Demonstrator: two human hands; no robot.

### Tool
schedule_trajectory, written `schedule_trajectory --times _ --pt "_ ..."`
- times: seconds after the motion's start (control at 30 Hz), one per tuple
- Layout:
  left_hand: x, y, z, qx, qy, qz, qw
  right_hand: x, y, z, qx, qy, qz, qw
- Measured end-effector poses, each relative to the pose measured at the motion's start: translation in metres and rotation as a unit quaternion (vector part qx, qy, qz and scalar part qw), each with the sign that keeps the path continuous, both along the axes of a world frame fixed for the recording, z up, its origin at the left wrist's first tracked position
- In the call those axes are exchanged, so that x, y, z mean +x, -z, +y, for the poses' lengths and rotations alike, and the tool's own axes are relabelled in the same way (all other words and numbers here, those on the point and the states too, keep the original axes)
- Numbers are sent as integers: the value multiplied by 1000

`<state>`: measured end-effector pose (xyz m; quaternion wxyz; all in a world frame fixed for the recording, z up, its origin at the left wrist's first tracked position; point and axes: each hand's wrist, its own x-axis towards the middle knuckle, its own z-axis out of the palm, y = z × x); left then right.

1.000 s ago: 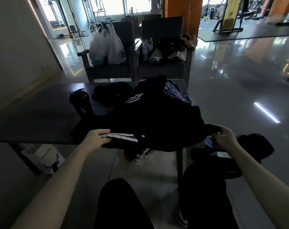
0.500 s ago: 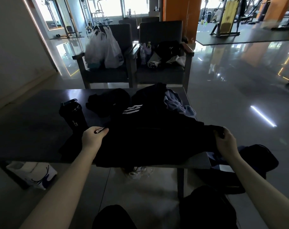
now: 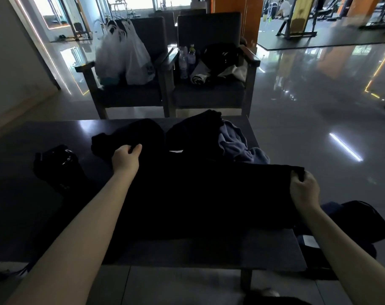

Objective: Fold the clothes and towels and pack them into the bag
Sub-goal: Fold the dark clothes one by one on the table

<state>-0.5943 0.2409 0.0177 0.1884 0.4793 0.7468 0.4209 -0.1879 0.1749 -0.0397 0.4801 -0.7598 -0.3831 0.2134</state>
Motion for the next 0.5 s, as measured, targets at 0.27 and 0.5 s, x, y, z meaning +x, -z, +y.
schedule_trajectory --times 0.27,0.5 --pt "10 18 58 -15 3 48 999 6 19 13 -31 3 -38 999" --pt "13 35 79 -111 37 53 992 9 34 13 -82 -28 -25 996"
